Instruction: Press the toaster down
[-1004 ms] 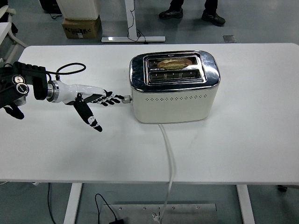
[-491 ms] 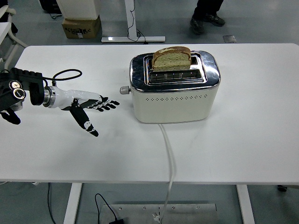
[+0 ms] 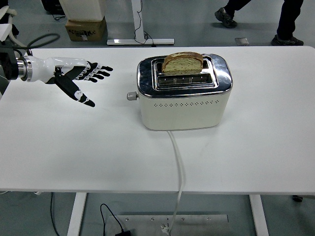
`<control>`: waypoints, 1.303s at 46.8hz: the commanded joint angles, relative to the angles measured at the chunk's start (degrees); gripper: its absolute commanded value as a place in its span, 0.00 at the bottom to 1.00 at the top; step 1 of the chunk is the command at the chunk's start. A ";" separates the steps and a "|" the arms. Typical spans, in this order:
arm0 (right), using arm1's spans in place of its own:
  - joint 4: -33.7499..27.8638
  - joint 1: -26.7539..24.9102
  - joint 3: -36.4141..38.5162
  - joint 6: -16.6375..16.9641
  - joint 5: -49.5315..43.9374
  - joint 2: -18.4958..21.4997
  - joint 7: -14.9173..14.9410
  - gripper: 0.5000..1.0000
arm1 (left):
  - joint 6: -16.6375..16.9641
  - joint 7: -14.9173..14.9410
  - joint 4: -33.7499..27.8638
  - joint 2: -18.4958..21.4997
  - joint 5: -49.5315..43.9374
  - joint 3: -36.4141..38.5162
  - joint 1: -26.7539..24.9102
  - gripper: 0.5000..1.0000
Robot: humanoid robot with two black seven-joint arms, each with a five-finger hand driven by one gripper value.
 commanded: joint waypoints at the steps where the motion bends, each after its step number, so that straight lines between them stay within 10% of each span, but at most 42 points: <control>1: 0.05 0.03 0.08 0.00 -0.01 0.00 -0.01 1.00 | 0.02 0.01 0.16 0.98 -4.33 -0.08 -3.00 1.00; 35: 0.23 0.12 0.25 0.00 -0.18 0.00 -0.01 1.00 | 11.90 -8.95 13.16 -5.69 -51.53 -8.16 8.94 1.00; 61: 0.23 0.12 0.34 0.00 0.08 0.00 -0.01 1.00 | 11.99 -8.95 19.49 -10.18 -53.30 -20.91 24.23 1.00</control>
